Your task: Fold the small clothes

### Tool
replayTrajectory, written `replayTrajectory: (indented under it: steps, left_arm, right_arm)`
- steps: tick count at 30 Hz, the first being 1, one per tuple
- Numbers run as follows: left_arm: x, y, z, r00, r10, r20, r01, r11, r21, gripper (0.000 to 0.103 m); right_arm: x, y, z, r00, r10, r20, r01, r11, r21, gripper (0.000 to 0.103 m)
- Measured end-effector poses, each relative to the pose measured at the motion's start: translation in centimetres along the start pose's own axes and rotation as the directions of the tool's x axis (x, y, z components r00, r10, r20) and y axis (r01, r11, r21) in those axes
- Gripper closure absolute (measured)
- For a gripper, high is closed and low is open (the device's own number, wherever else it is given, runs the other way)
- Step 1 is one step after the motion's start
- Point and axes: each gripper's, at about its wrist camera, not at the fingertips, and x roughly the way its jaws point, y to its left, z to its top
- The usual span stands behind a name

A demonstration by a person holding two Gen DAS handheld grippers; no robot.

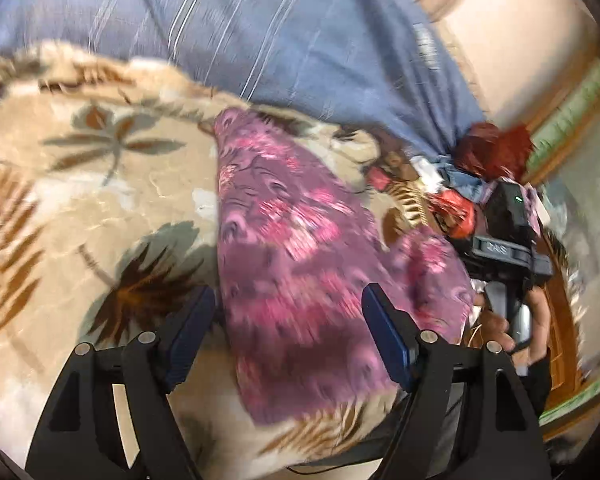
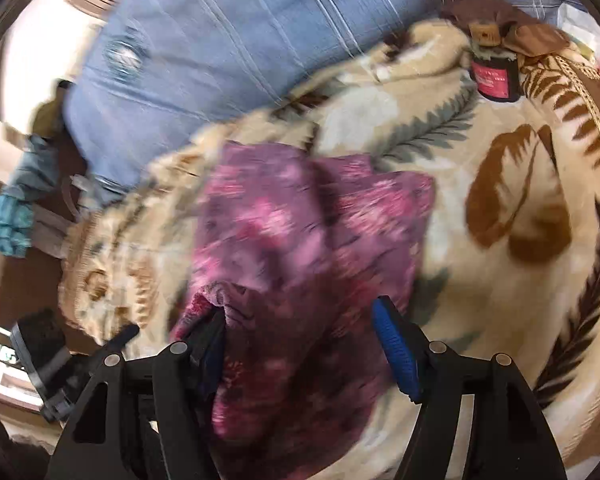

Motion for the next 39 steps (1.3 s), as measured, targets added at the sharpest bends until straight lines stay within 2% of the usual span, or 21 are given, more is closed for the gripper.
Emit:
replayTrajectory:
  steps: [2,3,6,7,9,10,11,14,16,17,20,23,25,27,28,29,31,32,34,36,39]
  left_arm:
    - [1.4,0.6,0.7,0.999,0.010,-0.031,-0.011,1.000,-0.027,0.027]
    - [1.9,0.8,0.7,0.999,0.026,-0.047,-0.027,0.999,-0.039,0.027]
    - [2.8,0.4,-1.0,0.997,0.018,-0.080,-0.020,0.999,-0.031,0.027]
    - [3.2,-0.1,-2.0,0.995,0.033,-0.098,-0.034,0.999,-0.005,0.027]
    - [3.5,-0.7,-3.6,0.993,0.044,-0.106,-0.042,0.999,0.025,0.027]
    - [3.5,-0.7,-4.0,0.994,0.037,-0.106,-0.035,0.999,0.020,0.026]
    - [3.4,-0.6,-4.1,0.994,0.036,-0.104,-0.035,0.999,0.004,0.027]
    - [2.4,0.0,-3.2,0.995,0.016,-0.098,-0.021,0.998,-0.054,0.027]
    - [2.0,0.2,-2.2,0.996,0.015,-0.087,-0.021,0.997,-0.073,0.027]
    - [1.9,0.3,-1.5,0.997,0.016,-0.082,-0.023,0.996,-0.082,0.027]
    - [2.0,1.1,0.5,0.997,0.018,-0.070,-0.027,0.991,-0.130,0.027]
    - [2.7,1.8,1.5,0.995,0.036,-0.097,-0.051,0.987,-0.152,0.027]
    - [3.0,1.8,1.3,0.994,0.035,-0.102,-0.050,0.988,-0.149,0.027]
    - [3.4,1.5,1.1,0.994,0.040,-0.099,-0.052,0.991,-0.126,0.027]
    - [3.6,1.4,1.2,0.995,0.037,-0.095,-0.048,0.992,-0.120,0.027]
    - [3.8,1.4,1.2,0.995,0.030,-0.094,-0.041,0.992,-0.118,0.027]
    - [4.3,1.5,1.8,0.995,0.025,-0.101,-0.038,0.991,-0.131,0.027]
    - [4.4,1.7,2.2,0.995,0.019,-0.098,-0.033,0.989,-0.141,0.027]
    - [4.5,2.1,2.9,0.996,0.011,-0.093,-0.026,0.987,-0.159,0.027]
    - [5.0,2.4,4.0,0.995,0.025,-0.101,-0.041,0.985,-0.165,0.027]
    - [5.7,2.8,5.5,0.994,0.016,-0.105,-0.034,0.983,-0.179,0.027]
  right_arm:
    - [0.3,-0.6,1.0,0.996,-0.062,-0.066,0.061,0.998,-0.024,0.033]
    - [0.1,-0.8,0.6,0.995,-0.070,-0.072,0.068,0.997,-0.035,0.033]
    - [0.2,-2.2,-2.9,1.000,0.001,-0.030,0.000,0.999,0.032,0.033]
    - [1.0,-2.9,-4.4,0.999,0.013,-0.048,-0.010,0.998,0.060,0.034]
    - [2.5,-4.1,-7.3,0.992,-0.055,-0.111,0.066,0.993,0.095,0.042]
    - [2.1,-4.4,-7.8,0.991,-0.092,-0.100,0.103,0.988,0.112,0.048]
    - [1.2,-4.4,-7.9,0.994,-0.084,-0.071,0.093,0.987,0.129,0.048]
    - [-3.6,-3.1,-6.0,0.995,0.005,0.100,-0.020,0.990,0.143,0.046]
    - [-5.5,-1.7,-3.8,0.982,0.063,0.178,-0.083,0.991,0.105,0.026]
    - [-5.5,-0.9,-2.3,0.978,0.096,0.187,-0.110,0.992,0.066,0.023]
    - [-2.7,-0.3,1.0,0.973,0.152,0.173,-0.157,0.987,0.016,0.023]
    - [1.1,-2.6,0.8,0.996,0.072,0.059,-0.076,0.994,0.080,0.026]
    - [2.0,-3.9,-0.7,0.999,0.045,0.004,-0.045,0.995,0.093,0.026]
    - [2.7,-5.3,-1.9,0.997,-0.022,-0.068,0.029,0.995,0.098,0.026]
    - [2.3,-5.8,-1.9,0.998,-0.038,-0.058,0.043,0.994,0.101,0.026]
    - [1.4,-6.2,-1.8,0.999,-0.017,-0.029,0.020,0.994,0.110,0.026]
    - [-0.4,-6.0,-1.5,0.996,0.062,0.060,-0.068,0.992,0.103,0.024]
    - [-1.6,-5.5,-1.5,0.986,0.121,0.114,-0.131,0.988,0.083,0.024]
    - [-2.4,-5.1,-1.5,0.969,0.190,0.159,-0.202,0.978,0.060,0.024]
    - [-1.7,-5.1,-1.4,0.965,0.210,0.156,-0.223,0.972,0.073,0.024]
    - [0.1,-5.7,-0.6,0.977,0.173,0.123,-0.188,0.975,0.119,0.024]
